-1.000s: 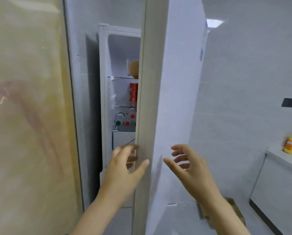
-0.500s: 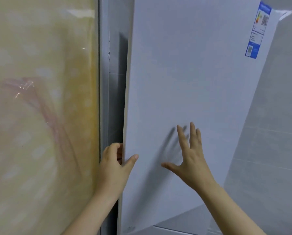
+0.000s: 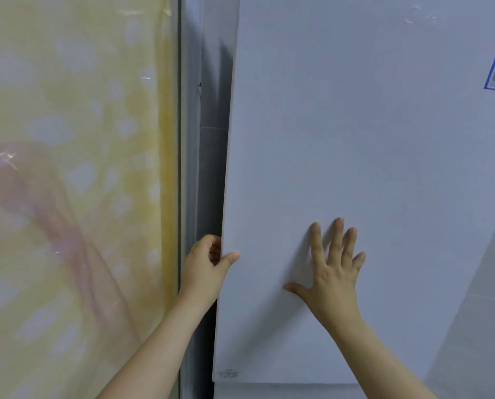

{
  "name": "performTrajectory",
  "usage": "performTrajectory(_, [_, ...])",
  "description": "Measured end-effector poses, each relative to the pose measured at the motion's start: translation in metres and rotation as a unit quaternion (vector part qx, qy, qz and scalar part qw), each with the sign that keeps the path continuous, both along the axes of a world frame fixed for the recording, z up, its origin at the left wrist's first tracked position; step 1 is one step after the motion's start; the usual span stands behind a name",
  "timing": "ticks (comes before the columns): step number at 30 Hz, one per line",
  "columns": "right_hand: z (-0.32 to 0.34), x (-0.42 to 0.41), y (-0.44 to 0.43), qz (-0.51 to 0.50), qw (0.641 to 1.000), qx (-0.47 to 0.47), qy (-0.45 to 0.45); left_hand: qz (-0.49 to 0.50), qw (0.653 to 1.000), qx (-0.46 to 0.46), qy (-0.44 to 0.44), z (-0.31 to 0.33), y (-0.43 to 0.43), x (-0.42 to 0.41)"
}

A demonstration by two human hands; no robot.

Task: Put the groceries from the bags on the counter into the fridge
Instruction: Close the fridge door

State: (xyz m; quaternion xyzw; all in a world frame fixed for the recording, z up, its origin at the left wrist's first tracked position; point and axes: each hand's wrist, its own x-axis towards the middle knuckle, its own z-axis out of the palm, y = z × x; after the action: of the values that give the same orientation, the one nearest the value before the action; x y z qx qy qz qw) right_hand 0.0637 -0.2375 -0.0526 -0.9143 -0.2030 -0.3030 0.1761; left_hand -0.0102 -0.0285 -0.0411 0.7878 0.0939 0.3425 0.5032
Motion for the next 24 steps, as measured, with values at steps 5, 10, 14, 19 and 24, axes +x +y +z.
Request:
performTrajectory(5, [-0.005,0.026,0.017,-0.033,0.999,-0.003,-0.016,-0.017,1.000,-0.004,0.001,-0.002,0.020,0.040])
performTrajectory(10, [-0.009,0.042,0.027,-0.057,0.998,-0.009,-0.028,-0.036,0.999,-0.006,0.004,-0.004,0.032,0.066])
performTrajectory(14, [-0.012,0.052,0.033,-0.075,0.996,-0.008,-0.037,-0.040,0.999,0.000,0.004,-0.004,0.038,0.080])
performTrajectory(19, [-0.013,0.060,0.037,-0.095,0.995,-0.007,-0.042,-0.045,0.999,0.005,0.013,-0.005,0.043,0.095])
performTrajectory(24, [-0.009,0.057,0.039,-0.101,0.994,-0.018,-0.035,-0.043,0.999,0.003,0.021,-0.001,0.042,0.097])
